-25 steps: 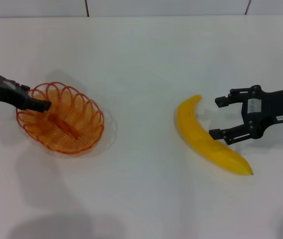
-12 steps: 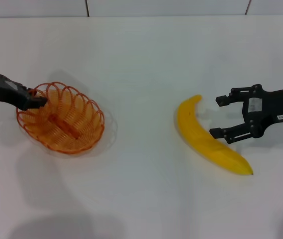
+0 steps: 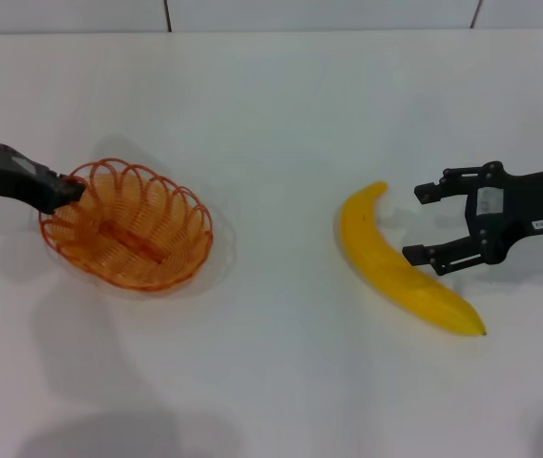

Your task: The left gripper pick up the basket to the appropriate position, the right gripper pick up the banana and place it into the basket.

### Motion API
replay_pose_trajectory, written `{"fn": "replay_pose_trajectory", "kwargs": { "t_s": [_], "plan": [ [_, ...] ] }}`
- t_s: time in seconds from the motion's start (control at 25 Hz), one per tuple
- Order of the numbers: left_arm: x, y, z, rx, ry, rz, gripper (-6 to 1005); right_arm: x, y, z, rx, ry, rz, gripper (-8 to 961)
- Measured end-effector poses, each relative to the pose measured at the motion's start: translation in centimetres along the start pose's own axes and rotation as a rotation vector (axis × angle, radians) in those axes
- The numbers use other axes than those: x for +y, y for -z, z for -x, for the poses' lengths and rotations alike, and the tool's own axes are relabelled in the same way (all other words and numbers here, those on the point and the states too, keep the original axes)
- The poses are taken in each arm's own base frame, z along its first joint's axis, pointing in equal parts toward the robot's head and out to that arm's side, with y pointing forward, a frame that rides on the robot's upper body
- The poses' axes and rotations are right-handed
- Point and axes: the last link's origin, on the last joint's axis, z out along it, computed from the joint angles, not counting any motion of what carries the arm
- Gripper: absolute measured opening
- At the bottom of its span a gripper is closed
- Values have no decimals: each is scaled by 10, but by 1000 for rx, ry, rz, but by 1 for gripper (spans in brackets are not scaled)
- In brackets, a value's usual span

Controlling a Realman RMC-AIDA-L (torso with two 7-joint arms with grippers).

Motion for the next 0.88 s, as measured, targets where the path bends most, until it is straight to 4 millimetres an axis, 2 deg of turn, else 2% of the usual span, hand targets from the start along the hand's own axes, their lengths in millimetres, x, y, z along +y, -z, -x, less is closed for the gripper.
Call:
{"fn": "replay_pose_trajectory", "kwargs": {
  "t_s": [0.16, 0.28, 0.52, 0.88],
  "plan": [
    [7, 2, -5, 19, -12, 42, 88, 1, 0, -2, 1, -5, -1, 899],
    [17, 4, -11, 46, -26, 107, 82, 1, 0, -2, 1, -6, 0, 898],
    [26, 2, -21, 116, 12, 148, 71, 1, -1, -1, 3, -3, 6, 898],
    [26, 8, -24, 267, 156, 182, 58, 0, -3, 2, 4, 6, 12, 897]
  ]
}}
